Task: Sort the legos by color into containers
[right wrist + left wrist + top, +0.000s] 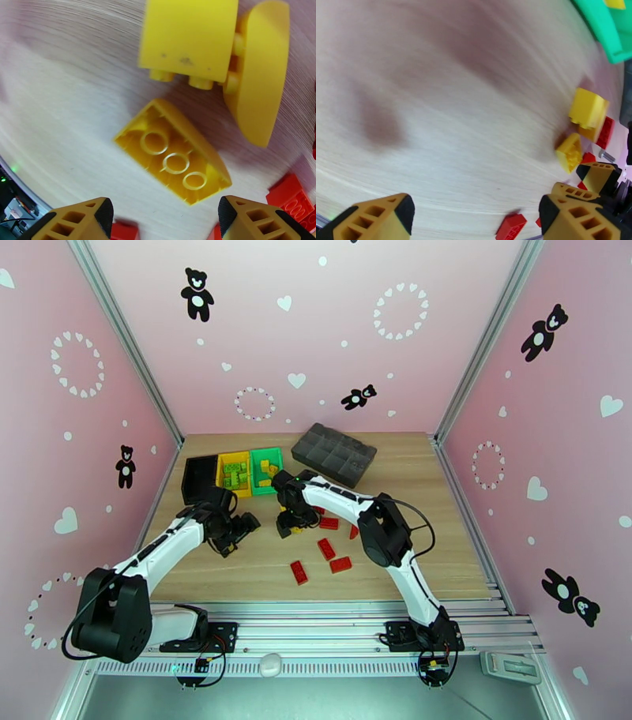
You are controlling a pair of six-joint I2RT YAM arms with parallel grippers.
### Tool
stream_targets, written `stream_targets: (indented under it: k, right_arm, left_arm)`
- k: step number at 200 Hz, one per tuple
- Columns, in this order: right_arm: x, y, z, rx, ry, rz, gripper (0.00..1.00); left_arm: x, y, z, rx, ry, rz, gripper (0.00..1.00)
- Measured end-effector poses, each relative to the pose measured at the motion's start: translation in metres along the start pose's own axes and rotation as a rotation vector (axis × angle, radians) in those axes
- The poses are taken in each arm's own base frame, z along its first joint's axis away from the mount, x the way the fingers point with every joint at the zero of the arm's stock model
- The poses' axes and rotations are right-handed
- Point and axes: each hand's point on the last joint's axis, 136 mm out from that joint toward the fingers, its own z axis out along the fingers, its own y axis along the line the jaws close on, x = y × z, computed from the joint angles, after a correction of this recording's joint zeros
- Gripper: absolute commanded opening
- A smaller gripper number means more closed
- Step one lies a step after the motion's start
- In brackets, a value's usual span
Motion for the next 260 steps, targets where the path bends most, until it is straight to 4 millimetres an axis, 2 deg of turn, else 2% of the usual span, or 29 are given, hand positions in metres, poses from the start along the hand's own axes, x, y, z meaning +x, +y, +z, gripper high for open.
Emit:
stream_targets:
  k: [76, 121, 171, 223, 260]
  right_arm:
    - [-0.027, -0.001, 0.007, 0.035, -0.031, -0.007, 0.74]
    - [-0.028, -0.002, 0.012, 0.02, -0.014, 0.0, 0.7]
    - [-0.024, 0.022, 0.011, -0.073, 0.003, -0.009, 0.72]
    - [-0.022, 0.058, 0.008, -0.215, 0.011, -0.016, 0.72]
    - [-0.023, 0.06, 0.008, -0.224, 0.006, 0.001, 0.72]
  left_arm:
    - [-0.002, 0.0, 0.001, -0.002, 0.002, -0.005, 0.89]
    - [-0.007, -0.005, 0.002, -0.01, 0.008, -0.005, 0.89]
    - [-0.015, -0.013, -0.001, 0.006, -0.005, -0.003, 0.89]
    - [-0.037, 0.001, -0.007, 0.015, -0.027, -0.083, 0.88]
    - [-0.038, 0.003, -0.011, 0.006, -0.023, -0.063, 0.85]
